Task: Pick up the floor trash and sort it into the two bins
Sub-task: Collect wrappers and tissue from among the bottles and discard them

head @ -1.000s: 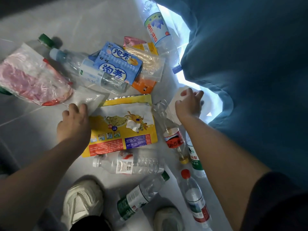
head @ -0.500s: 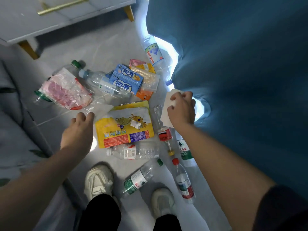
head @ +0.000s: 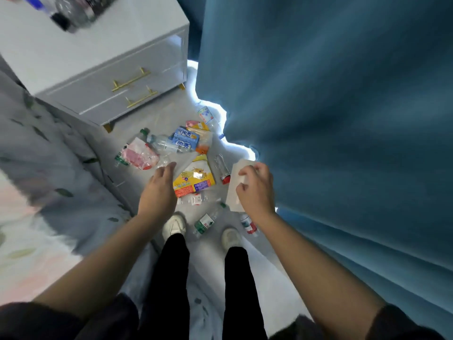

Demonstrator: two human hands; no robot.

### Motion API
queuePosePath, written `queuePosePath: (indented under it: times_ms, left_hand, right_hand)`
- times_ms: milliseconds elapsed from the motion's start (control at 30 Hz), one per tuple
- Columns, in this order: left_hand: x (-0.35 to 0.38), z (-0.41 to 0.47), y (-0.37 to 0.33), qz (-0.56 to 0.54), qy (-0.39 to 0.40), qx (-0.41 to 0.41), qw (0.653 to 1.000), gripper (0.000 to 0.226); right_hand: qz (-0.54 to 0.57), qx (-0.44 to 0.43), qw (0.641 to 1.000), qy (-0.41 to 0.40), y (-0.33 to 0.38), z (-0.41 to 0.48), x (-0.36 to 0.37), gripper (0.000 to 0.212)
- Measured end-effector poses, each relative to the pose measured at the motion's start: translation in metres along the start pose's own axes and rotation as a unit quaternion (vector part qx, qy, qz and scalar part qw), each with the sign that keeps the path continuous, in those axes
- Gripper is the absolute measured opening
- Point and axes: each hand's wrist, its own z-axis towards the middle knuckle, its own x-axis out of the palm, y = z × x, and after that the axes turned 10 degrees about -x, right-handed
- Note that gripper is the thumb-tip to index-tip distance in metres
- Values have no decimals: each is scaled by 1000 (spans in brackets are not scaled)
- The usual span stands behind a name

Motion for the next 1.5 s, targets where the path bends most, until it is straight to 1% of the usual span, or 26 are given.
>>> queuePosePath:
  times_ms: [67,200,267,367,467,633,833,1033,1167,1300,1400,1500]
  left_hand:
    - [-33,-41,-20,-22,22,22,999,68]
    - [-79,-108,-53,-54,48,110,991,70]
    - [-89,-133,-68,-62,54,161,983,71]
    - [-96,-164,-94,-57,61,199,976,70]
    - [-87,-190,-119,-47,69,250,965,67]
    - [-54,-231,-162,-14,88,321,943,60]
    - [2,-303,-200,10,81,384,920,52]
    - [80,-403,-214,2,95,401,911,47]
    - [127,-463,-224,1,112,409,906,42]
    - [161,-506,-241,11,143,435,889,41]
    - [187,-527,-252,38,151,454,877,39]
    - [211,-548,-269,61,179,473,861,35]
  right_hand:
    - [13,9,999,-28,20,-39,-40,28]
    - [44,23,992,-120,43,-103,-103,26]
    - [53,33,985,-159,46,-130,-127,26]
    - [52,43,975,-212,41,-162,-157,25]
    - [60,68,962,-258,25,-193,-177,24]
    - [58,111,946,-298,-14,-250,-197,23]
    - [59,156,936,-311,-77,-340,-209,24]
    - [70,161,921,-347,-154,-450,-211,25]
    - [80,207,909,-352,-195,-518,-213,27]
    - [96,234,892,-374,-221,-563,-208,28]
    - [107,273,878,-379,-238,-587,-204,30]
    - [116,305,858,-396,-259,-607,-203,30]
